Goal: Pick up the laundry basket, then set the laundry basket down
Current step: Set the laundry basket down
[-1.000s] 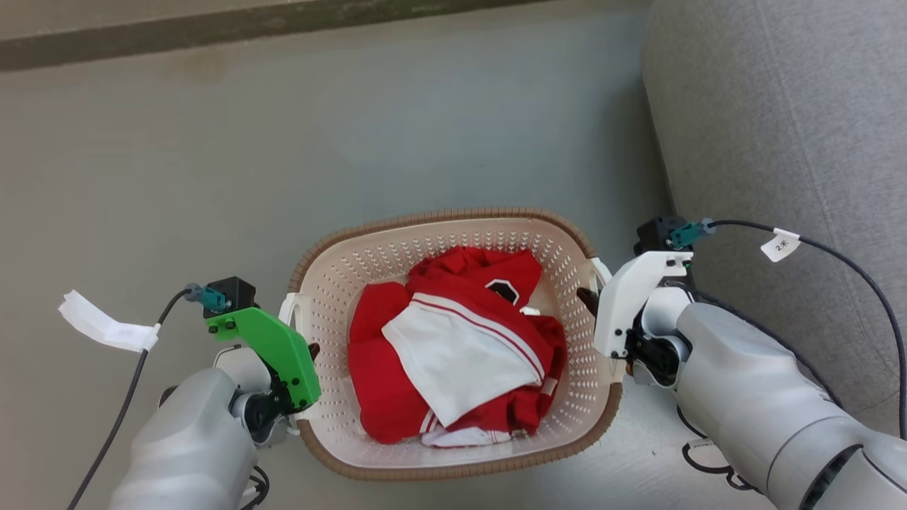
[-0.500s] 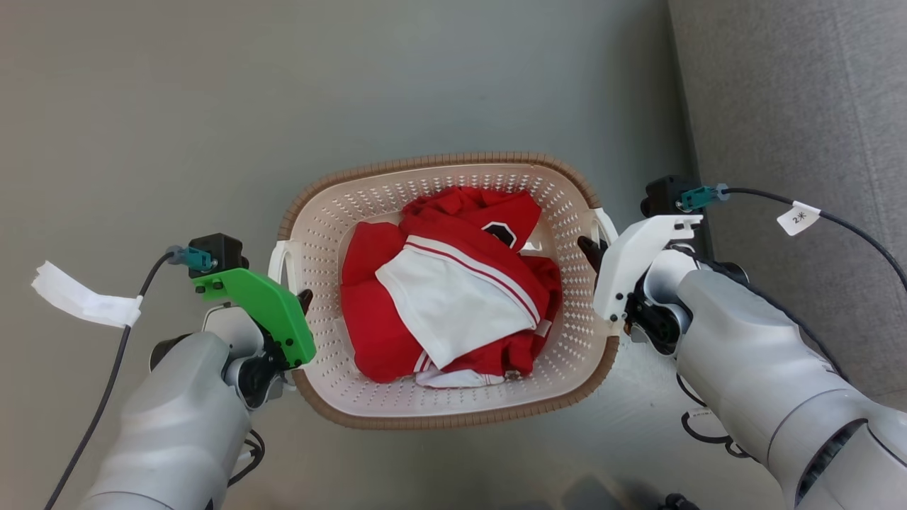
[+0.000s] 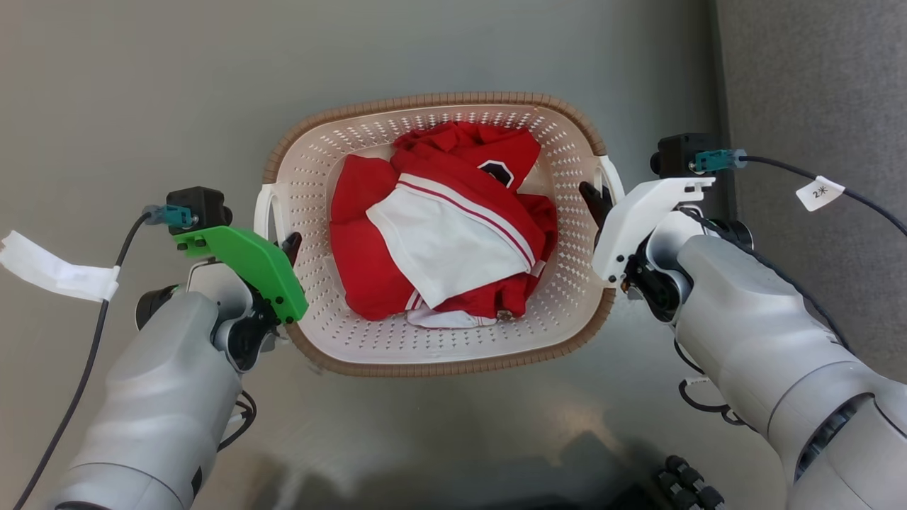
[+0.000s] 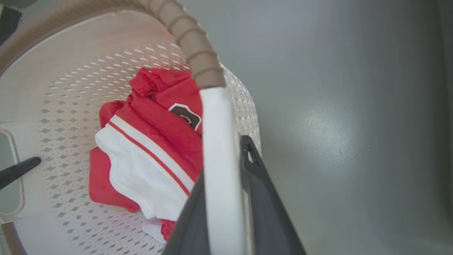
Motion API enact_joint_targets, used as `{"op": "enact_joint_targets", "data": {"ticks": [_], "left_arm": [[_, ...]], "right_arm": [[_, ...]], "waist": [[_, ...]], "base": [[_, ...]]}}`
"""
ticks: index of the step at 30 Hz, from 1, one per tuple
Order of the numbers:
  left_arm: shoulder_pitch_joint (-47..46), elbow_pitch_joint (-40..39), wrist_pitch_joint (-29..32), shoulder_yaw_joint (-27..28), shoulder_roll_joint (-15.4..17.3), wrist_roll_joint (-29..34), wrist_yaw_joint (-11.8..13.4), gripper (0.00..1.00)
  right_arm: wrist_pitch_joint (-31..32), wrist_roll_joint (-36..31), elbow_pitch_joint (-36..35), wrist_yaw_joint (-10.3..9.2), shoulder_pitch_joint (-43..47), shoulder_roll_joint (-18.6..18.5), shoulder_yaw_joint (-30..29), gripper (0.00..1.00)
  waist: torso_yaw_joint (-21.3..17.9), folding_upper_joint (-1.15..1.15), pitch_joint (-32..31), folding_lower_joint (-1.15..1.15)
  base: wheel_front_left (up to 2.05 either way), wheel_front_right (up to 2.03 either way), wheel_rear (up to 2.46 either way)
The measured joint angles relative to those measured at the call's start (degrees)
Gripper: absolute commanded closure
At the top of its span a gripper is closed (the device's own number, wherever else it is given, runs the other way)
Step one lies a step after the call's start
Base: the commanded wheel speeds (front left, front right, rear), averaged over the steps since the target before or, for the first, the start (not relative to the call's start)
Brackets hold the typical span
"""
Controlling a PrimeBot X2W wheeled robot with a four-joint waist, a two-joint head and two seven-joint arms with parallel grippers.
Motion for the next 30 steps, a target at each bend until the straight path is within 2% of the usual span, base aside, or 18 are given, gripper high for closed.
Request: {"op": "enact_joint_targets", "data": {"ticks": [30], "left_arm": [[-3.81, -0.32, -3.53, -0.69, 1.08, -0.21, 0.00, 1.00]], "right_arm": [[-4.19, 1.29, -1.24, -0.05, -2.93, 0.02, -0.69, 1.00]], "waist": [[-0.20, 0.00, 10.92, 0.00]], "base": [[0.00, 0.00, 0.00]]}}
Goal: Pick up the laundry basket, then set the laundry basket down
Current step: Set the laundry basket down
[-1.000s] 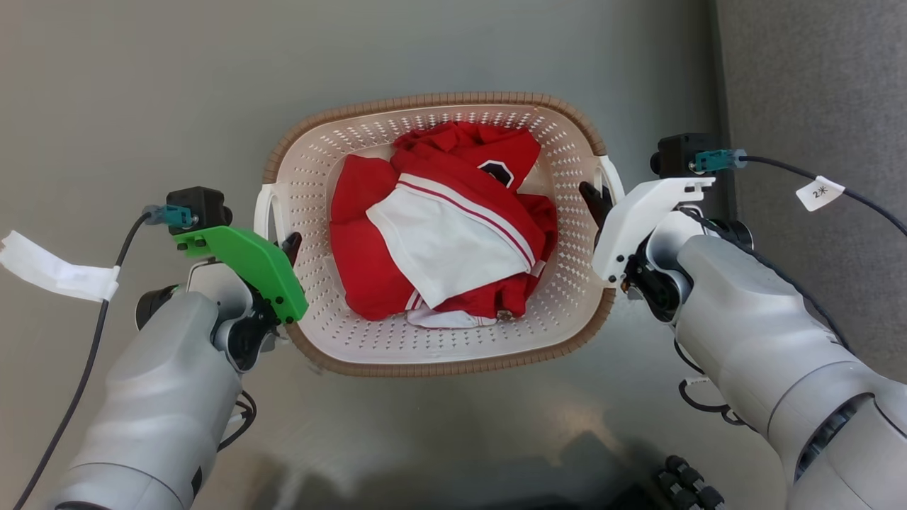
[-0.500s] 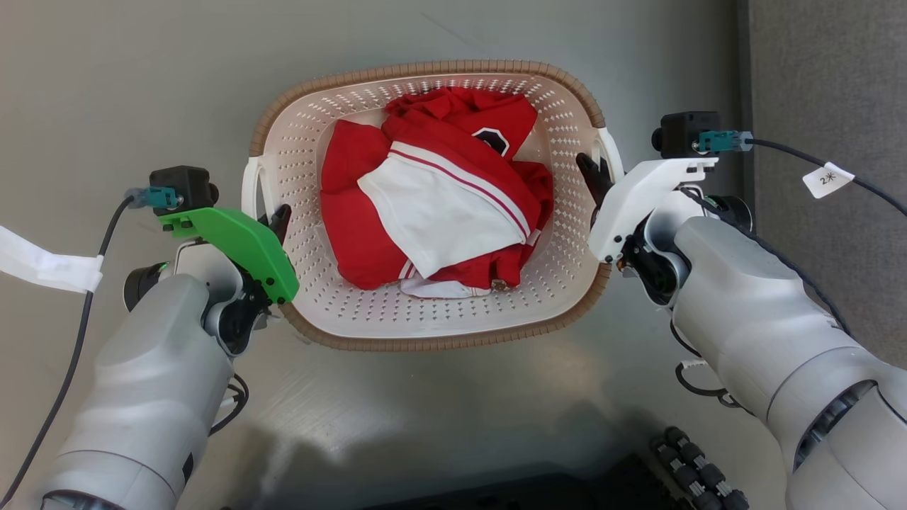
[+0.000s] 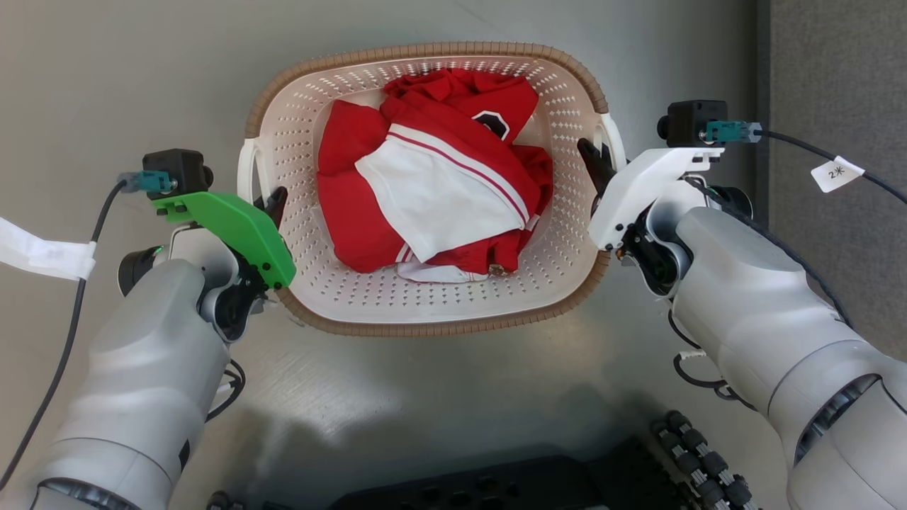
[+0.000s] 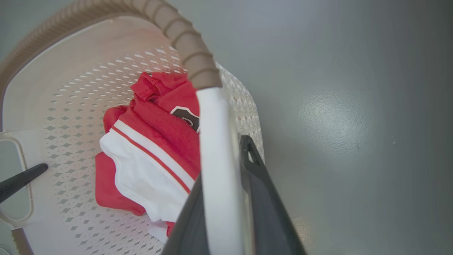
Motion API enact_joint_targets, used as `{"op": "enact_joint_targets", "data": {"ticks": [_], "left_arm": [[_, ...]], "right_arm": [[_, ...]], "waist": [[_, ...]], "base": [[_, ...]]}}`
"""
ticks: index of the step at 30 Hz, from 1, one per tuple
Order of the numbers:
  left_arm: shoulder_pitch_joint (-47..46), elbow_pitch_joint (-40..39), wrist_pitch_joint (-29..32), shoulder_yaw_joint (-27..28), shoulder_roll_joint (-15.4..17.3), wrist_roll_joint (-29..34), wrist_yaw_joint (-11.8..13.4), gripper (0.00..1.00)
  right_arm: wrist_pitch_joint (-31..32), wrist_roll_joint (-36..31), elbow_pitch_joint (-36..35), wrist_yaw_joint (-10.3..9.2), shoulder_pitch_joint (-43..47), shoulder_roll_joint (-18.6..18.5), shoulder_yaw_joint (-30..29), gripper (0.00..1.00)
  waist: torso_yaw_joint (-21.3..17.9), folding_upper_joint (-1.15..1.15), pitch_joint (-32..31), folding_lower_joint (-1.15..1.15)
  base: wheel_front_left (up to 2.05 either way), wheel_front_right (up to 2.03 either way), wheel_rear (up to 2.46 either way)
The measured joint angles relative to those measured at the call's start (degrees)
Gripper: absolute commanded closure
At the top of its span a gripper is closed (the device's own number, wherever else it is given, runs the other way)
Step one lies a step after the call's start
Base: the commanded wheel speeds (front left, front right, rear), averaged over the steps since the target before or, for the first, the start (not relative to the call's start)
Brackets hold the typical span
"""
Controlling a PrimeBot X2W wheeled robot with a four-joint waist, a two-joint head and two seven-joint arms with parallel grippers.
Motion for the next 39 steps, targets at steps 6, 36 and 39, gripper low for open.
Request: {"op": "enact_joint_targets", "data": {"ticks": [6, 36, 39], "left_arm": [[-0.64, 0.14, -0.01, -0.13, 0.01, -0.24, 0.00, 1.00], [-3.67, 1.05, 0.22, -1.35, -0.11, -2.50, -0.43, 0.00], [-3.62, 1.35, 0.14, -1.52, -0.11, -2.54, -0.43, 0.00]], "right_arm": [[0.00, 0.26, -0.05, -0.01, -0.76, -0.04, 0.29, 1.00], [-0.76, 2.75, 0.44, -0.58, -3.42, 0.00, 0.44, 0.00], [-0.76, 2.76, 0.60, -0.58, -3.37, 0.00, 0.77, 0.00]], "waist": [[0.04, 0.00, 1.33, 0.00], [0.50, 0.00, 3.77, 0.00], [0.53, 0.00, 3.02, 0.00]], "base": [[0.00, 0.00, 0.00], [0.00, 0.00, 0.00], [0.00, 0.00, 0.00]]}}
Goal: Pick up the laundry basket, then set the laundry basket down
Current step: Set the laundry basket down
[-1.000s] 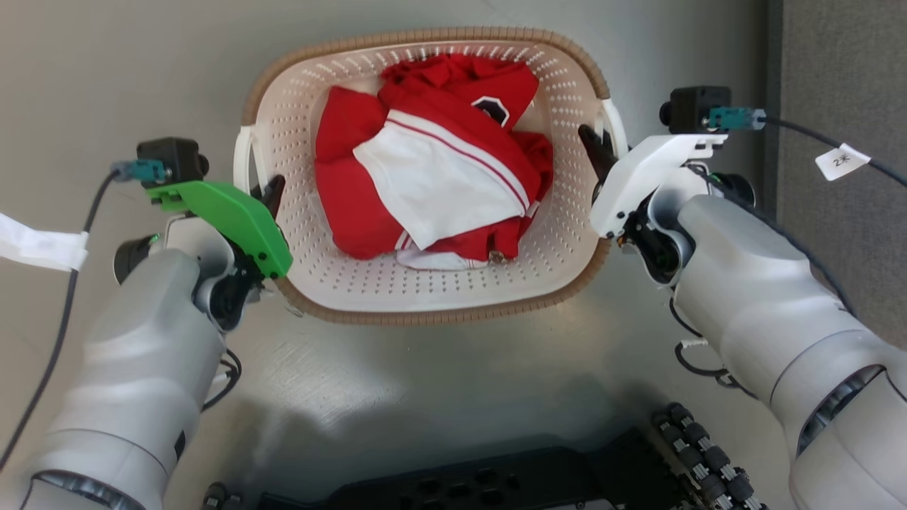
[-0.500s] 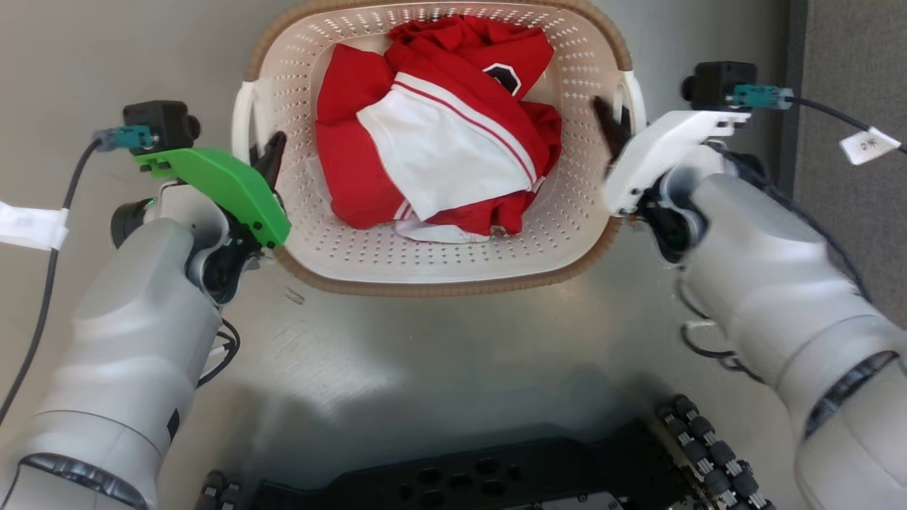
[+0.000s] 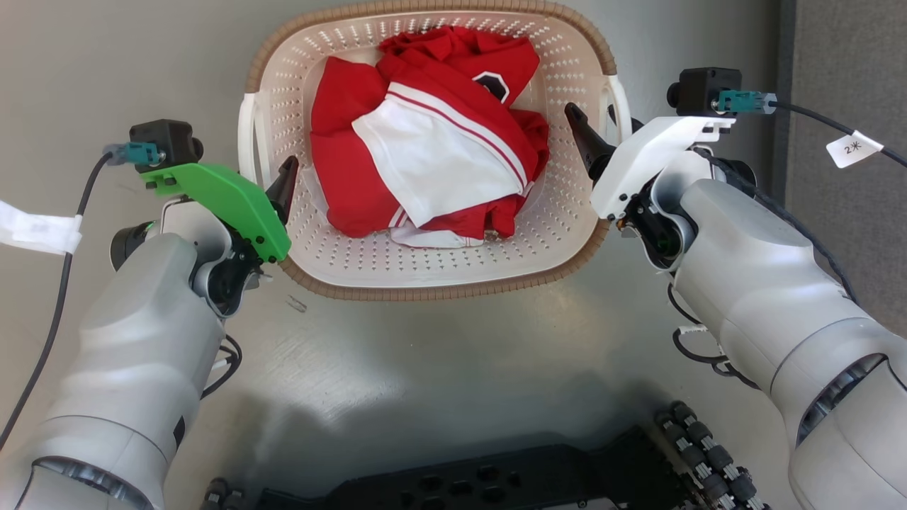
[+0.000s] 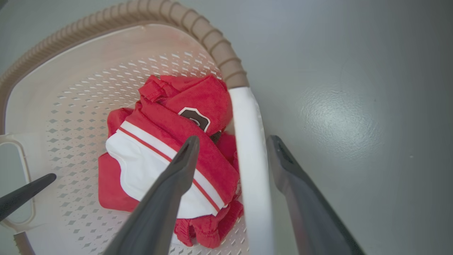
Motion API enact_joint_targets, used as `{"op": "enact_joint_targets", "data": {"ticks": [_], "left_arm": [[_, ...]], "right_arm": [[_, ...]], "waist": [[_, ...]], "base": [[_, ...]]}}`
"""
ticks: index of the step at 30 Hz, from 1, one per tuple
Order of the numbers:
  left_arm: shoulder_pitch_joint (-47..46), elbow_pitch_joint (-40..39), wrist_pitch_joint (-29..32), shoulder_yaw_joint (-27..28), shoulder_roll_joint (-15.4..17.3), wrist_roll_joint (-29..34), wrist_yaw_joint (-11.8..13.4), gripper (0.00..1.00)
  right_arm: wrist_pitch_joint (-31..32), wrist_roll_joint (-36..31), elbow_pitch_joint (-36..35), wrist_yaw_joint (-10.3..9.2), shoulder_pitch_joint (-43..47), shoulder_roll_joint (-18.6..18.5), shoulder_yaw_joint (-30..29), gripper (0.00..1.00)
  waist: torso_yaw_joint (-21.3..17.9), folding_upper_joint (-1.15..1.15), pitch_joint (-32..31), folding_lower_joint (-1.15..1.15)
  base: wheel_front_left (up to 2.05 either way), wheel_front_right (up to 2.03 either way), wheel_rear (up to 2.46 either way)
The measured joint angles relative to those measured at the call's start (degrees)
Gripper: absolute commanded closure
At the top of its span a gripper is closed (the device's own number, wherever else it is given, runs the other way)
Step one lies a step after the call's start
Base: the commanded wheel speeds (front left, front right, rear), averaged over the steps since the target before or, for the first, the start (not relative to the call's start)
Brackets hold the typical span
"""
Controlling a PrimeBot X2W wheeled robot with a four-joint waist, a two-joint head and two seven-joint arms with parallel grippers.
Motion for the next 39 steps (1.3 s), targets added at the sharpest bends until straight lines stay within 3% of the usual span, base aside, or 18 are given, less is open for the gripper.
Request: {"op": "enact_joint_targets", "data": {"ticks": [19, 39], "left_arm": [[3.76, 1.09, -2.01, -0.36, 0.05, -2.52, 0.00, 0.00], [11.02, -2.60, -8.43, -2.58, 0.76, -2.94, 0.00, 0.00]], "right_arm": [[-0.75, 1.23, 1.04, 0.03, 4.53, 0.02, 0.57, 0.00], [-2.61, 0.93, 1.65, 0.62, 10.55, 0.08, 1.24, 0.00]], "waist": [[-0.71, 0.00, -7.68, 0.00], [-2.30, 0.00, -22.33, -0.01]], "base": [[0.00, 0.00, 0.00], [0.00, 0.00, 0.00]]}}
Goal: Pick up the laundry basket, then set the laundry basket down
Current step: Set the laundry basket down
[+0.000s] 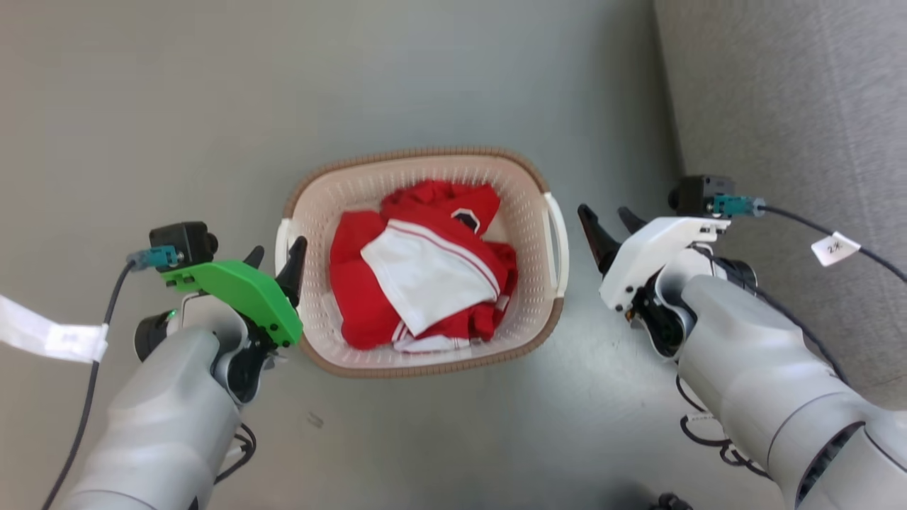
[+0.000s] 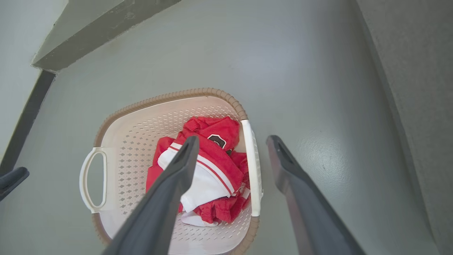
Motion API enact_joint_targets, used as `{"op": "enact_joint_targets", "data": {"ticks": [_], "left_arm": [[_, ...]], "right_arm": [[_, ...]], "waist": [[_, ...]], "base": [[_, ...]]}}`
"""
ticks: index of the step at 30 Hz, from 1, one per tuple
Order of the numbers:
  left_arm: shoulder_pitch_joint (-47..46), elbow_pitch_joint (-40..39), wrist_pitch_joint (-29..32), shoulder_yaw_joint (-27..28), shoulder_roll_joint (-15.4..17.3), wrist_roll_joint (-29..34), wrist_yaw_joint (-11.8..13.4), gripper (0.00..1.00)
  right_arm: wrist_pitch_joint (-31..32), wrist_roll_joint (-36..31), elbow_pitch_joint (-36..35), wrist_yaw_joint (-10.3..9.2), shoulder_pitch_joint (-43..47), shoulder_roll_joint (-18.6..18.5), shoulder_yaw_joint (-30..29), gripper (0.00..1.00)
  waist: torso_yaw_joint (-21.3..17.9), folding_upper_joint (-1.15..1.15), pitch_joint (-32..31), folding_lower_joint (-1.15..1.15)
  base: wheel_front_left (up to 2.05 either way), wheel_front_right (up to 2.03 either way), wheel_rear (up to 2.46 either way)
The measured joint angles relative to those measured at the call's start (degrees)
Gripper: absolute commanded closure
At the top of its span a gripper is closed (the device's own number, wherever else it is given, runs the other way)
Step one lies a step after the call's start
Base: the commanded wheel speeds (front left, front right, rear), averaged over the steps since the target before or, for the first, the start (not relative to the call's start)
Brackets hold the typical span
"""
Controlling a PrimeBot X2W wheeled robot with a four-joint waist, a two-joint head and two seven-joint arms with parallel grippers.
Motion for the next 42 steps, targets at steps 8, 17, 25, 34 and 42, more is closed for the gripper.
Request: {"op": "enact_joint_targets", "data": {"ticks": [8, 17, 25, 34, 42], "left_arm": [[4.04, -2.40, -3.05, -0.88, 1.07, -0.48, 0.00, 0.00], [6.92, -6.53, -5.38, -3.05, 3.38, 1.13, 0.00, 0.00], [8.15, -10.45, -5.70, -1.68, 4.66, 2.68, 0.00, 0.00], [8.84, -17.10, -5.69, 7.58, 7.47, 7.68, 0.00, 0.00], [13.21, -25.05, -5.70, 15.82, 8.15, 13.85, 0.25, 0.00]], "right_arm": [[-0.40, -2.31, -1.57, 0.02, 1.34, -0.26, -0.78, 0.00], [-0.40, -7.06, -6.79, 0.01, 1.51, -2.75, -5.70, 0.00], [-0.41, -11.89, -13.35, -1.15, 4.09, -4.39, -11.32, 0.00], [-0.41, -17.91, -20.64, -3.61, 8.81, -6.22, -17.28, 0.00], [-0.42, -25.26, -29.42, -6.17, 13.51, -8.05, -22.46, 0.00]], "waist": [[-0.24, 0.00, -6.48, 0.00], [-0.16, 0.00, -13.66, 0.00], [0.35, 0.00, -18.51, 0.00], [1.06, 0.00, -22.11, 0.00], [1.74, 0.00, -24.46, 0.00]], "base": [[0.00, 0.00, 0.00], [0.00, 0.00, 0.00], [0.00, 0.00, 0.00], [0.00, 0.00, 0.00], [0.00, 0.00, 0.00]]}}
